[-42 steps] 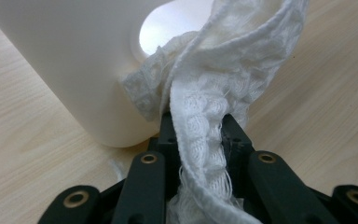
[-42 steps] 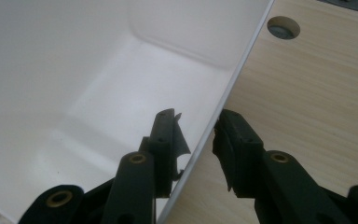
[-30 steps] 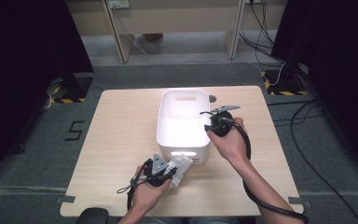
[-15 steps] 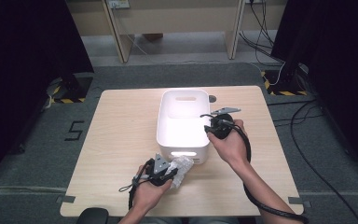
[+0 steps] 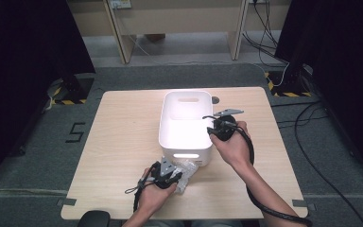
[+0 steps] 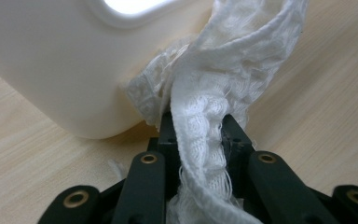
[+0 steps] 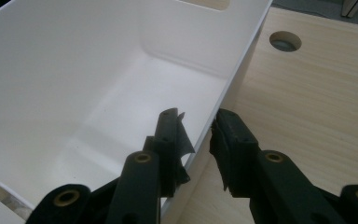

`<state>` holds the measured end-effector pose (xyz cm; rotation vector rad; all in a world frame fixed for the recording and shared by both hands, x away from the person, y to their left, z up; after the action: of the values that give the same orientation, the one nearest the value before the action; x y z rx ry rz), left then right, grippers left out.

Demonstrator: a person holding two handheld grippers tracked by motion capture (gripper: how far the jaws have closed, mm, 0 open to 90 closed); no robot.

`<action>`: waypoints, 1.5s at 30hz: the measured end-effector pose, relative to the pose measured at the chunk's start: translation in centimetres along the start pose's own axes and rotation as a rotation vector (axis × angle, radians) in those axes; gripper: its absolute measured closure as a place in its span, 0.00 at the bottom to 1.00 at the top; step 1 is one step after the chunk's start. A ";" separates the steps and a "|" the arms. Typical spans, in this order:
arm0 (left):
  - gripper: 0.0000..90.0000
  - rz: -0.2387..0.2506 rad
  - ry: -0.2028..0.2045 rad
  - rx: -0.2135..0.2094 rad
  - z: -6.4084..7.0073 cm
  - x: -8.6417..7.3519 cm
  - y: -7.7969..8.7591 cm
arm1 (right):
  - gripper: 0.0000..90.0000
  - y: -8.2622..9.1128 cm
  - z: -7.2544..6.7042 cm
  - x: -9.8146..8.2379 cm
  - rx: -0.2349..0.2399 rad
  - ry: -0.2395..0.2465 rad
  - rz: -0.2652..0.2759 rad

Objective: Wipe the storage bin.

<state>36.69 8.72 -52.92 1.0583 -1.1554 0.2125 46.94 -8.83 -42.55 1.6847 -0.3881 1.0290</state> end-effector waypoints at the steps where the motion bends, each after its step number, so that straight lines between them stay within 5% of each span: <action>1: 0.83 0.000 -0.001 0.000 0.1 0.0 0.0 | 0.79 0.0 0.0 0.0 0.000 0.000 -0.001; 45: 0.83 0.022 -0.017 -0.031 1.6 1.4 -0.8 | 0.80 -0.1 0.0 0.0 -0.005 0.001 0.003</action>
<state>36.80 6.62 -52.20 1.0224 -1.1825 0.2026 47.05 -8.75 -42.59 1.6795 -0.3922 1.0306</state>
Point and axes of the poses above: each handheld gripper's, and its own axes: y roughly backward along the jaws, x roughly out of its top, z roughly to its right, the point moved 6 cm from there along -y, roughly forward along the jaws, and after that the axes turned 5 degrees about z, right-handed, at the moved point
